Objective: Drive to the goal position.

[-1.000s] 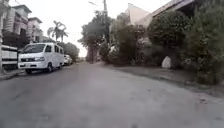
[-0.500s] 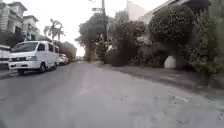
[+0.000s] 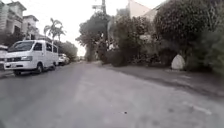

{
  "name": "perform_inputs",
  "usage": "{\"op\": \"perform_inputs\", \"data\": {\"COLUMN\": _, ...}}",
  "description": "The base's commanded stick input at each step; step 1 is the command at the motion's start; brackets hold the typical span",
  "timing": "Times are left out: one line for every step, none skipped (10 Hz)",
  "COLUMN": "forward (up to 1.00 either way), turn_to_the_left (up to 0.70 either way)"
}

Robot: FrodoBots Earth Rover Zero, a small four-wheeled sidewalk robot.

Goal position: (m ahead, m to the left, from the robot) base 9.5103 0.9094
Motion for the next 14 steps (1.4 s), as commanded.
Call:
{"op": "perform_inputs", "data": {"forward": 0.85, "turn_to_the_left": 0.00}}
{"op": "perform_inputs", "data": {"forward": 0.85, "turn_to_the_left": 0.00}}
{"op": "perform_inputs", "data": {"forward": 0.85, "turn_to_the_left": 0.00}}
{"op": "perform_inputs", "data": {"forward": 0.85, "turn_to_the_left": 0.00}}
{"op": "perform_inputs", "data": {"forward": 0.85, "turn_to_the_left": 0.00}}
{"op": "perform_inputs", "data": {"forward": 0.85, "turn_to_the_left": 0.00}}
{"op": "perform_inputs", "data": {"forward": 0.85, "turn_to_the_left": 0.00}}
{"op": "perform_inputs", "data": {"forward": 0.85, "turn_to_the_left": 0.07}}
{"op": "perform_inputs", "data": {"forward": 0.85, "turn_to_the_left": 0.34}}
{"op": "perform_inputs", "data": {"forward": 0.85, "turn_to_the_left": 0.34}}
{"op": "perform_inputs", "data": {"forward": 0.85, "turn_to_the_left": 0.34}}
{"op": "perform_inputs", "data": {"forward": 0.85, "turn_to_the_left": 0.34}}
{"op": "perform_inputs", "data": {"forward": 0.85, "turn_to_the_left": 0.31}}
{"op": "perform_inputs", "data": {"forward": 0.85, "turn_to_the_left": 0.00}}
